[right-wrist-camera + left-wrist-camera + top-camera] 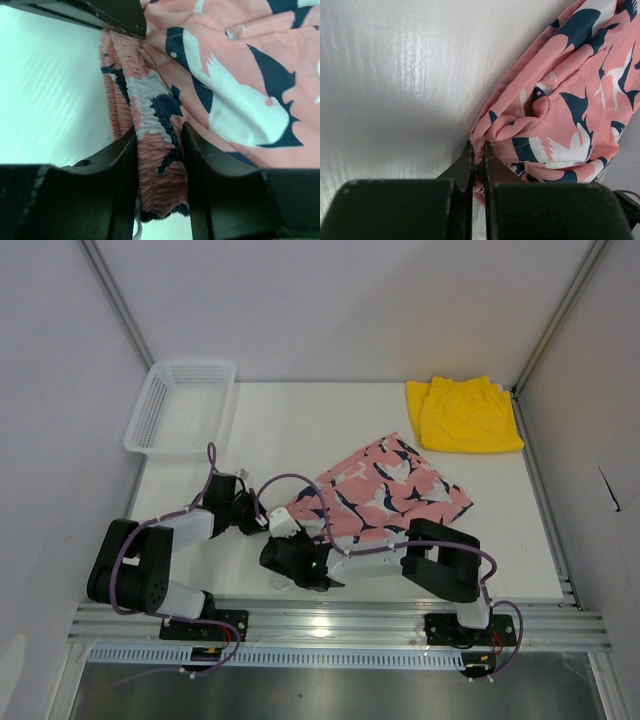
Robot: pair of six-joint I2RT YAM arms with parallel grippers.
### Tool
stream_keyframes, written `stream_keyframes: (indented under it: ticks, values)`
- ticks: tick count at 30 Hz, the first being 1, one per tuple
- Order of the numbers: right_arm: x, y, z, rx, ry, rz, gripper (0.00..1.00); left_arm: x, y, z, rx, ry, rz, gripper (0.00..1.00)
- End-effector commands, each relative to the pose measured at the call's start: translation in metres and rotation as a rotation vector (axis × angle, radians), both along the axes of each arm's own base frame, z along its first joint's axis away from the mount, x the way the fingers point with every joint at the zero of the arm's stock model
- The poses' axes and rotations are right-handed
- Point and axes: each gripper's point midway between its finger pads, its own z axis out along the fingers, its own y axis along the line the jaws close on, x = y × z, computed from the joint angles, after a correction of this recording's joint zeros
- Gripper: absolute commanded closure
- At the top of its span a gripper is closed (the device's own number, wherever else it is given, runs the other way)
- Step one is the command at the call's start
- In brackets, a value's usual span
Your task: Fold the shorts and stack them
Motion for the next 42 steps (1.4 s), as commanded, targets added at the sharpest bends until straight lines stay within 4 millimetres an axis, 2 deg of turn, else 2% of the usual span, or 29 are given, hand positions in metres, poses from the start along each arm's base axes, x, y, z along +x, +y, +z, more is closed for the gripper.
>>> stream_keyframes:
  ticks: [1,3,4,6,10,11,17,19,22,24,28,33,37,40,41,42]
  values:
    - [-0.003,-0.018,0.012,-0.1,-0.064,-0.048,0.61,0.014,0.017,-0.003,0.109,-0.033,0.026,1.0]
    - [-0.007,-0.025,0.013,-0.164,-0.095,-0.057,0.61,0.015,0.018,-0.002,0.116,-0.037,0.029,1.0]
    - [-0.007,-0.021,0.018,-0.165,-0.105,-0.063,0.61,0.016,0.019,0.0,0.12,-0.041,0.03,1.0]
    - [-0.011,-0.025,0.012,-0.227,-0.114,-0.062,0.61,0.016,0.019,0.001,0.125,-0.044,0.029,1.0]
    - [-0.018,-0.021,0.009,-0.218,-0.096,-0.034,0.56,0.018,0.019,0.004,0.13,-0.051,0.031,1.0]
    - [-0.019,-0.016,0.014,-0.181,-0.092,-0.028,0.56,0.019,0.019,0.005,0.131,-0.055,0.029,1.0]
    - [-0.012,-0.015,0.022,-0.218,-0.122,-0.033,0.59,0.017,0.02,0.005,0.148,-0.051,0.025,1.0]
    - [-0.013,-0.014,0.018,-0.247,-0.131,-0.021,0.64,0.02,0.019,0.008,0.149,-0.059,0.027,1.0]
    - [-0.02,-0.013,0.014,-0.275,-0.134,0.02,0.66,0.021,0.019,0.007,0.15,-0.053,0.022,1.0]
    - [-0.029,-0.012,0.005,-0.299,-0.114,0.063,0.73,0.025,0.018,0.009,0.151,-0.052,0.02,1.0]
    - [-0.051,-0.005,-0.011,-0.349,-0.077,0.184,0.74,0.029,0.017,0.01,0.149,-0.049,0.024,1.0]
    - [-0.072,0.007,-0.029,-0.352,0.03,0.283,0.69,0.035,0.018,0.011,0.155,-0.052,0.028,1.0]
    - [-0.076,0.015,-0.033,-0.287,0.132,0.31,0.64,0.038,0.017,0.01,0.158,-0.055,0.026,1.0]
    - [-0.071,0.021,-0.029,-0.205,0.198,0.305,0.49,0.042,0.018,0.01,0.163,-0.059,0.025,1.0]
    - [-0.069,0.021,-0.021,-0.176,0.196,0.295,0.36,0.043,0.017,0.01,0.165,-0.059,0.021,1.0]
    - [-0.067,0.022,-0.015,-0.151,0.193,0.29,0.31,0.045,0.018,0.01,0.172,-0.065,0.016,1.0]
